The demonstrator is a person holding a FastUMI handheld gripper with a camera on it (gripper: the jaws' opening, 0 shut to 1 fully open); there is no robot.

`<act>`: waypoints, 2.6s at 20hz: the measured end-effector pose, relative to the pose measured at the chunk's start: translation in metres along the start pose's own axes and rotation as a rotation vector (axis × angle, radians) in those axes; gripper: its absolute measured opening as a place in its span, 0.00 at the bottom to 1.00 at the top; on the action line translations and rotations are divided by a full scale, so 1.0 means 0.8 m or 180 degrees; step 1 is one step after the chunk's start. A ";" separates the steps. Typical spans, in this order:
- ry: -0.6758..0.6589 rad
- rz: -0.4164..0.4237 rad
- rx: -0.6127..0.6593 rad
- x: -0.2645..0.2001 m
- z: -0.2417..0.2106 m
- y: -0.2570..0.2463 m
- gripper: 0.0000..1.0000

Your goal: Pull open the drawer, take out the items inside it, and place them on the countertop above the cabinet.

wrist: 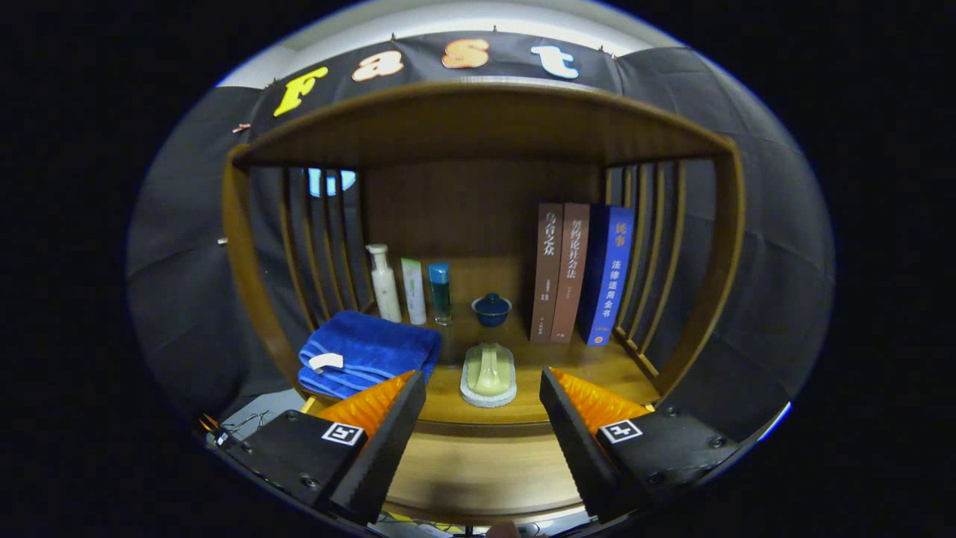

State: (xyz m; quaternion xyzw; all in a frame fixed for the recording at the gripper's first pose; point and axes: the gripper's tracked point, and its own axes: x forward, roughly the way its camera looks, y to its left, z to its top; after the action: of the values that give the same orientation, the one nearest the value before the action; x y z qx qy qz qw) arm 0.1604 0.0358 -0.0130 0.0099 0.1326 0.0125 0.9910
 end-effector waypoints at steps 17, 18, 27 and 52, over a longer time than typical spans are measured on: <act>-0.0450 -0.0009 -0.0077 -0.121 -0.218 0.005 1.00; -0.0430 -0.0004 -0.0072 -0.116 -0.228 0.005 1.00; -0.0299 -0.0095 -0.0053 -0.072 -0.278 -0.001 1.00; -0.0447 -0.0105 0.0082 0.053 -0.246 0.005 1.00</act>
State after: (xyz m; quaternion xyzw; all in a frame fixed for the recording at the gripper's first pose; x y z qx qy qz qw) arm 0.1493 0.0440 -0.2138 0.0213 0.0631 -0.0063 0.9978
